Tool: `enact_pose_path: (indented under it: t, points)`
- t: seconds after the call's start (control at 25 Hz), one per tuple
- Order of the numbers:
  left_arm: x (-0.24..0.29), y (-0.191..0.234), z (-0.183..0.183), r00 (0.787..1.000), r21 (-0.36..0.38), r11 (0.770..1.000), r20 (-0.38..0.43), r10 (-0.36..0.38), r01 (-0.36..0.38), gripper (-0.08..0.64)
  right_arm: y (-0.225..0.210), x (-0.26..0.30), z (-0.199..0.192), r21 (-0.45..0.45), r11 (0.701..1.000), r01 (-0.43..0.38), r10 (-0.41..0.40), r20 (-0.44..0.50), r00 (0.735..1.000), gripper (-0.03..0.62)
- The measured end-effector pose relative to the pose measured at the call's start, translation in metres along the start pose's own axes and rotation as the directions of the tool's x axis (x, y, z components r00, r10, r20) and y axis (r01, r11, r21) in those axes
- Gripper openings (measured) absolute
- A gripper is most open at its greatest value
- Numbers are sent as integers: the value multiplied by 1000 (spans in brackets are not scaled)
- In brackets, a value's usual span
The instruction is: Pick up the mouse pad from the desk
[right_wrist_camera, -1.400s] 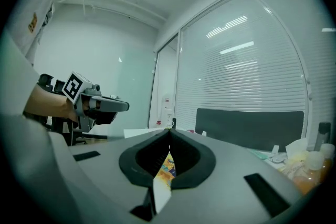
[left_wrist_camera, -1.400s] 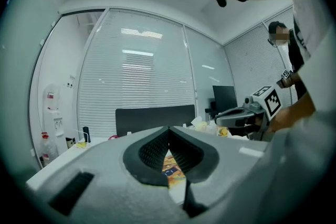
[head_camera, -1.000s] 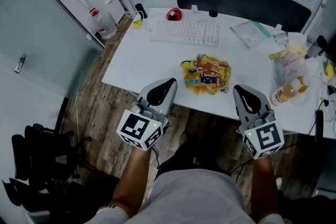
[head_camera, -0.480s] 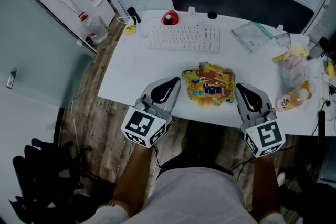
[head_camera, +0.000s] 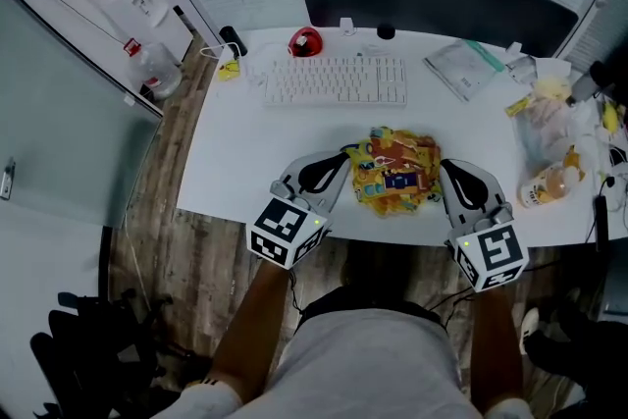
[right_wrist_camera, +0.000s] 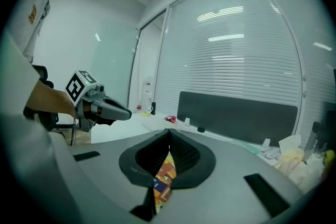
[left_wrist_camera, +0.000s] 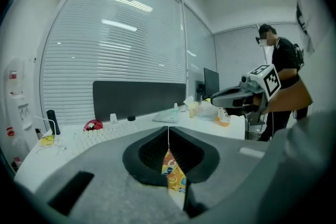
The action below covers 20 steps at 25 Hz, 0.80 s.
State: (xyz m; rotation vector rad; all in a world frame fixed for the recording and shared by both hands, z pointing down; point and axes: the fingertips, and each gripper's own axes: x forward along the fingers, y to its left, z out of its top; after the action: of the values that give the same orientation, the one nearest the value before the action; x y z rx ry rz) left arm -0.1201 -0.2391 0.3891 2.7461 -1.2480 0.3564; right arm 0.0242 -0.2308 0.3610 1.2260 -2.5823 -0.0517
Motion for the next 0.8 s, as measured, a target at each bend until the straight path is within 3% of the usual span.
enact_pose_path:
  t: [0.4,0.52,0.8]
  points:
    - [23,13,-34,986,-46,993,-127,-110,105,23,-4,16,-33,48,995,83,-77,-118,990,13]
    - [30,16,-42,980,-60,991,-154,-128,120,119,-7,20,-43,57,992,110,-101,-145,984,14]
    - [46,20,-69,949,-84,984,-261,-176,160,213,-11,22,-66,93,988,120,-97,-222,970,15]
